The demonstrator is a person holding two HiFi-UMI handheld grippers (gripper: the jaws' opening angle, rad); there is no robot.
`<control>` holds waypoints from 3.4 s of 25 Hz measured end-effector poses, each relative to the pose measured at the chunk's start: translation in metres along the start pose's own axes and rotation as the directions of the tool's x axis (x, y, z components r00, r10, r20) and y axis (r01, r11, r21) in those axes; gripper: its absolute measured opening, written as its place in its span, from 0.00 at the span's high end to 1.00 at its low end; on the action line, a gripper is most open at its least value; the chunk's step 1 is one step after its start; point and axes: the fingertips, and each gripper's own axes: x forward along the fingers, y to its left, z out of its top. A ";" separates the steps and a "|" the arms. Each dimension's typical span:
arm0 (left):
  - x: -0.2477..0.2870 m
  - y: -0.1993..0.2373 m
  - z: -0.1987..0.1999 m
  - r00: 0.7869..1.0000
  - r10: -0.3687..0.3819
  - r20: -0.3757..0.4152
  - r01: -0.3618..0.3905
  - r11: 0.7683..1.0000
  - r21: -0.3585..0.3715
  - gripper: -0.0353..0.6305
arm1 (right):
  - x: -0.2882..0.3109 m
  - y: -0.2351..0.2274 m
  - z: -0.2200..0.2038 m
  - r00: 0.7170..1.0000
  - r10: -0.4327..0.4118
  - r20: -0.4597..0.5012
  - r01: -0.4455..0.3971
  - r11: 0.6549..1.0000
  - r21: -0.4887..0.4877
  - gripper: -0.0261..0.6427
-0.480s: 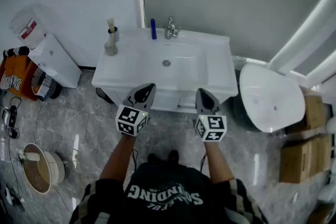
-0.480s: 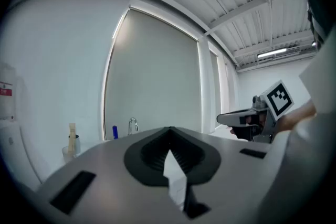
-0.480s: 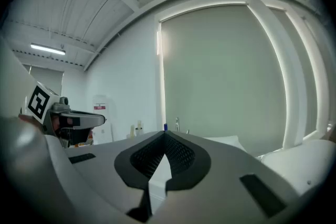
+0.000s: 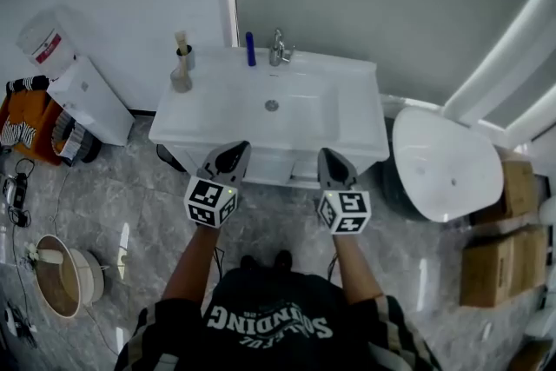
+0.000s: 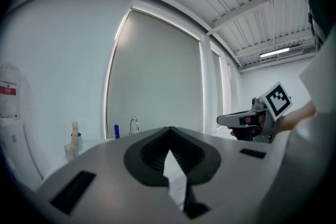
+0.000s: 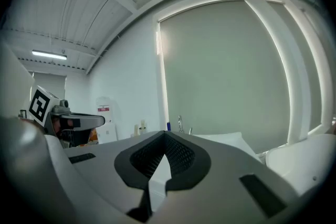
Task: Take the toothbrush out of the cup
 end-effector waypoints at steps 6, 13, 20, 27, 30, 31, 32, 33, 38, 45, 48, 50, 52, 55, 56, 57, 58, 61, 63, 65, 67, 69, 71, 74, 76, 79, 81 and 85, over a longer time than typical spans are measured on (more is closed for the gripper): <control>0.004 -0.002 0.003 1.000 0.030 0.005 -0.030 1.000 -0.004 0.95 | 0.008 0.003 0.002 0.999 0.044 -0.004 -0.044 0.999 -0.029 0.96; 0.007 -0.011 -0.008 0.997 0.073 -0.009 -0.073 0.997 -0.014 0.95 | 0.016 -0.001 -0.007 0.994 0.110 -0.020 -0.110 0.994 -0.021 0.96; 0.015 0.004 -0.014 0.993 0.118 -0.016 -0.118 0.992 -0.035 0.95 | 0.035 -0.002 -0.012 0.988 0.151 -0.045 -0.152 0.988 -0.019 0.96; 0.043 0.041 -0.020 0.995 0.102 -0.013 -0.103 0.994 -0.046 0.95 | 0.081 0.001 -0.012 0.988 0.149 -0.047 -0.150 0.988 -0.022 0.96; 0.062 0.068 -0.020 0.996 0.088 -0.012 -0.088 0.995 -0.053 0.95 | 0.106 0.004 -0.009 0.989 0.135 -0.053 -0.137 0.990 -0.032 0.96; 0.069 0.078 -0.019 0.997 0.082 -0.011 -0.082 0.995 -0.055 0.95 | 0.115 0.004 -0.008 0.990 0.130 -0.055 -0.132 0.991 -0.033 0.96; 0.075 0.088 -0.019 0.997 0.075 -0.010 -0.075 0.996 -0.057 0.95 | 0.125 0.005 -0.007 0.991 0.124 -0.058 -0.126 0.991 -0.034 0.96; 0.082 0.097 -0.019 0.998 0.067 -0.011 -0.067 0.996 -0.060 0.95 | 0.135 0.005 -0.006 0.991 0.116 -0.061 -0.119 0.992 -0.034 0.96; 0.112 0.152 -0.023 0.999 0.018 -0.034 -0.020 0.998 -0.061 0.95 | 0.191 0.014 -0.001 0.994 0.070 -0.078 -0.072 0.997 -0.019 0.96; 0.140 0.229 -0.020 0.998 -0.043 -0.049 0.041 0.998 -0.052 0.95 | 0.270 0.052 0.015 0.995 0.040 -0.095 -0.042 0.999 -0.016 0.96; 0.144 0.261 -0.018 0.998 -0.052 -0.045 0.049 0.997 -0.064 0.95 | 0.299 0.071 0.020 0.994 0.040 -0.099 -0.042 0.999 -0.021 0.96; 0.144 0.281 -0.019 0.998 -0.053 -0.044 0.050 0.996 -0.070 0.95 | 0.317 0.084 0.023 0.994 0.043 -0.102 -0.046 0.999 -0.027 0.96; 0.145 0.301 -0.022 0.998 -0.051 -0.044 0.047 0.996 -0.074 0.95 | 0.335 0.096 0.023 0.993 0.051 -0.105 -0.054 0.998 -0.027 0.96; 0.142 0.330 -0.027 0.998 -0.039 -0.046 0.036 0.996 -0.078 0.95 | 0.361 0.114 0.021 0.992 0.069 -0.108 -0.072 0.997 -0.023 0.96; 0.140 0.339 -0.029 0.998 -0.035 -0.046 0.031 0.996 -0.078 0.95 | 0.370 0.121 0.020 0.991 0.076 -0.108 -0.079 0.997 -0.021 0.96; 0.137 0.348 -0.030 0.998 -0.029 -0.047 0.025 0.997 -0.077 0.95 | 0.379 0.128 0.021 0.990 0.086 -0.109 -0.088 0.996 -0.017 0.96; 0.134 0.357 -0.031 0.999 -0.021 -0.049 0.018 0.997 -0.076 0.95 | 0.387 0.136 0.021 0.989 0.096 -0.108 -0.098 0.995 -0.014 0.96; 0.122 0.386 -0.034 0.998 0.005 -0.058 -0.010 0.997 -0.076 0.95 | 0.405 0.163 0.024 0.987 0.126 -0.099 -0.127 0.992 -0.004 0.96; 0.114 0.402 -0.037 0.998 0.024 -0.064 -0.030 0.996 -0.083 0.95 | 0.414 0.178 0.025 0.986 0.139 -0.095 -0.140 0.990 0.001 0.96; 0.109 0.413 -0.041 0.997 0.045 -0.069 -0.051 0.994 -0.094 0.95 | 0.422 0.191 0.024 0.982 0.160 -0.102 -0.162 0.987 -0.008 0.96; 0.107 0.422 -0.045 0.995 0.065 -0.075 -0.072 0.992 -0.104 0.95 | 0.429 0.200 0.021 0.974 0.193 -0.116 -0.196 0.980 -0.018 0.96; 0.104 0.431 -0.049 0.993 0.085 -0.077 -0.094 0.989 -0.116 0.95 | 0.437 0.205 0.015 0.966 0.220 -0.133 -0.225 0.974 -0.020 0.96; 0.100 0.439 -0.052 0.991 0.109 -0.081 -0.119 0.985 -0.127 0.95 | 0.445 0.209 0.010 0.959 0.244 -0.147 -0.249 0.968 -0.017 0.96; 0.093 0.450 -0.058 0.985 0.146 -0.094 -0.158 0.978 -0.136 0.95 | 0.457 0.221 0.006 0.944 0.284 -0.166 -0.291 0.957 -0.017 0.96; 0.089 0.456 -0.059 0.982 0.164 -0.097 -0.177 0.974 -0.139 0.95 | 0.464 0.230 0.007 0.937 0.307 -0.168 -0.315 0.949 -0.023 0.96; 0.085 0.466 -0.058 0.977 0.189 -0.097 -0.202 0.970 -0.139 0.95 | 0.474 0.242 0.006 0.925 0.337 -0.175 -0.346 0.938 -0.028 0.96; 0.080 0.470 -0.059 0.974 0.203 -0.100 -0.216 0.967 -0.139 0.95 | 0.480 0.249 0.001 0.916 0.355 -0.189 -0.366 0.930 -0.030 0.96; 0.064 0.477 -0.064 0.965 0.239 -0.111 -0.253 0.958 -0.138 0.95 | 0.493 0.263 -0.017 0.897 0.380 -0.225 -0.391 0.920 -0.007 0.85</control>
